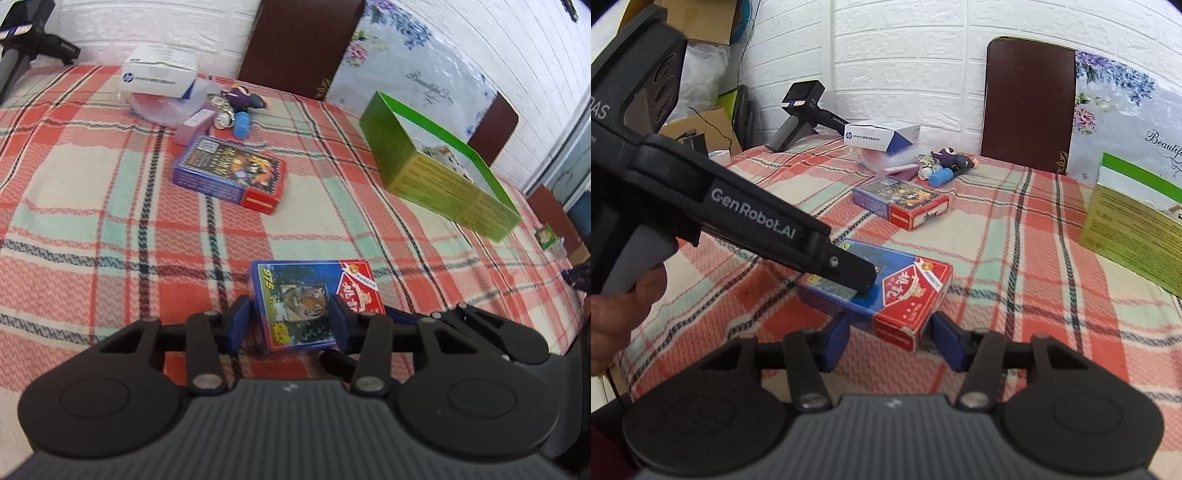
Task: Organize objects
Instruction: 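Close the left gripper on the card box while the right gripper holds it, then carry the card box with both grippers into the green box and release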
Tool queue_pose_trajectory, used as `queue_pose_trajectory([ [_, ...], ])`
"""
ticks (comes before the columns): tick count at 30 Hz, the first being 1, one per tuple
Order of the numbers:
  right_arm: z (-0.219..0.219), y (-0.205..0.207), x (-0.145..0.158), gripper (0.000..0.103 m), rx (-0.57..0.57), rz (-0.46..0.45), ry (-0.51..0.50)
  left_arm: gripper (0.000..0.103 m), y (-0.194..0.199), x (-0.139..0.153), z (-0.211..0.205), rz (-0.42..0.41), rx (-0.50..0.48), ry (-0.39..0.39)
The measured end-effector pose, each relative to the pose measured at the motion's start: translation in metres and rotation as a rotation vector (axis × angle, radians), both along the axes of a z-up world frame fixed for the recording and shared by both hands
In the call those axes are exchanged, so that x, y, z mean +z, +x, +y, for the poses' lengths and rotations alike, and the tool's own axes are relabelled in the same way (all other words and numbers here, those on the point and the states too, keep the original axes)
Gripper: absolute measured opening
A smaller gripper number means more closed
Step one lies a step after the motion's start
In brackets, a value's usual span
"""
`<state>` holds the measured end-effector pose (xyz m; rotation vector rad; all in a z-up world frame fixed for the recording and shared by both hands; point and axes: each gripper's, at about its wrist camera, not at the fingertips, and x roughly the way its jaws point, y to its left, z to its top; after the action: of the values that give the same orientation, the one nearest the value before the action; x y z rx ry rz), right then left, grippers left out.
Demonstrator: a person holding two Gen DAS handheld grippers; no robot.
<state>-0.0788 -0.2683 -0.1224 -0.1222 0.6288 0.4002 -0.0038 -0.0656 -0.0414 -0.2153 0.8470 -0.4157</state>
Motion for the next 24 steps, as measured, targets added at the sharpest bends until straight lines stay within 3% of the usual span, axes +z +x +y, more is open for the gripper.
queue_pose_trajectory([
  [6, -0.018, -0.006, 0.003, 0.046, -0.066, 0.001, -0.012, 0.044, 0.008, 0.001, -0.029, 0.023, -0.059, 0.000],
  [17, -0.134, -0.053, 0.005, 0.046, -0.370, 0.009, -0.008, 0.045, -0.009, -0.011, -0.174, 0.001, -0.364, 0.014],
  [20, -0.155, -0.057, 0.003, 0.045, -0.431, 0.001, 0.021, 0.051, -0.008, -0.014, -0.199, -0.008, -0.377, 0.012],
  [24, -0.160, -0.049, 0.001, 0.044, -0.431, -0.012, 0.039, 0.054, -0.006, -0.012, -0.213, -0.081, -0.370, 0.065],
])
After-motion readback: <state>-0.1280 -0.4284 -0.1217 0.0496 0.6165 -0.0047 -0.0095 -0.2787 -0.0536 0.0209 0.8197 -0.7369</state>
